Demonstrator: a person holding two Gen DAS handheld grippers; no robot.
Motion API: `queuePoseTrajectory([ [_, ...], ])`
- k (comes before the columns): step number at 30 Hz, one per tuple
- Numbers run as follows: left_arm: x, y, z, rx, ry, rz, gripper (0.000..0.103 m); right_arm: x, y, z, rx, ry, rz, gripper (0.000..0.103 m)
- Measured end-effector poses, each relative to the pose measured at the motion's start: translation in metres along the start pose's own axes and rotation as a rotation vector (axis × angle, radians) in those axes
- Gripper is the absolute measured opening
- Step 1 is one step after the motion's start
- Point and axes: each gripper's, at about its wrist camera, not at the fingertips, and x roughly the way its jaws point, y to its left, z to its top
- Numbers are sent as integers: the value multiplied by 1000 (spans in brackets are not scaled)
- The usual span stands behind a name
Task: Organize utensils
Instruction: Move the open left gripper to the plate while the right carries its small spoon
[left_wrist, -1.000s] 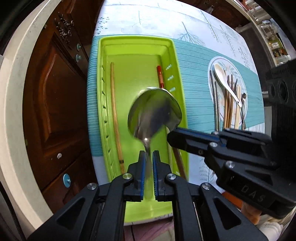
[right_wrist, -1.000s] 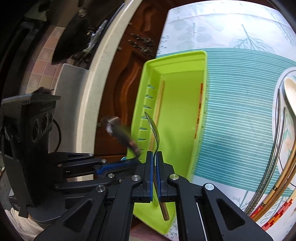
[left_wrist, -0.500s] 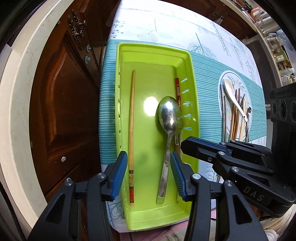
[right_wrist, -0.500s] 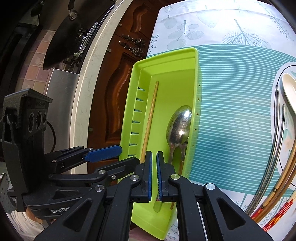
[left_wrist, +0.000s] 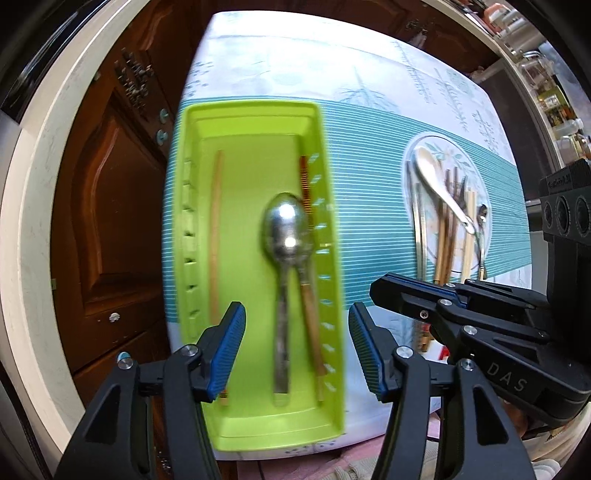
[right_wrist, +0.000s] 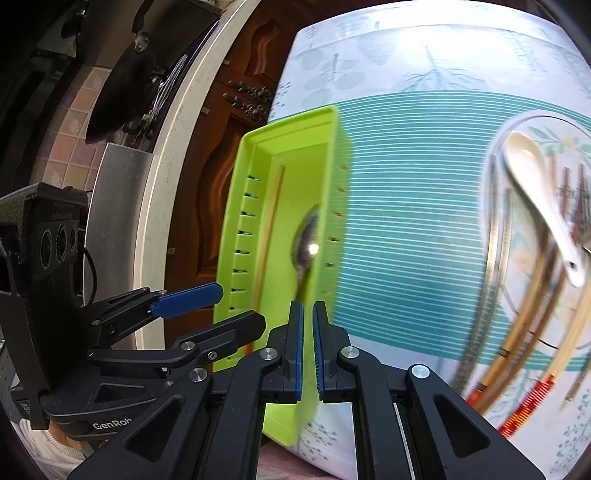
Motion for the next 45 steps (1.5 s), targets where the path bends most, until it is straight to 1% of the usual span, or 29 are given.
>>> queuePoseTrajectory([
  [4, 1, -29, 0, 25, -2, -11, 56, -22, -25, -9, 25, -17, -8, 6],
  [12, 12, -88, 2, 52, 6, -36, 56, -64, -87, -27, 80, -41, -31, 6],
  [20, 37, -148, 6, 68, 28, -72, 56, -103, -157, -40, 125, -59, -75, 6],
  [26, 58, -182, 16, 60, 9, -101, 56, -122, -213, -38, 154, -69, -124, 6],
  [28, 65, -190, 18, 52, 1, -114, 56, -126, -227, -34, 151, -78, -144, 6],
  [30, 72, -199, 19, 48, 0, -112, 56, -128, -240, -29, 142, -89, -162, 6],
  [32, 77, -205, 20, 45, 0, -107, 56, -123, -240, -22, 131, -96, -176, 6],
  [35, 80, -208, 21, 36, 3, -103, 56, -116, -245, -11, 100, -94, -221, 6],
  [37, 82, -208, 20, 27, 4, -100, 56, -108, -239, -6, 80, -90, -254, 6],
  [43, 81, -200, 19, -15, -2, -95, 56, -92, -230, -4, 25, -69, -298, 6],
  [45, 79, -195, 18, -29, -6, -95, 56, -87, -225, -4, -4, -68, -336, 7],
])
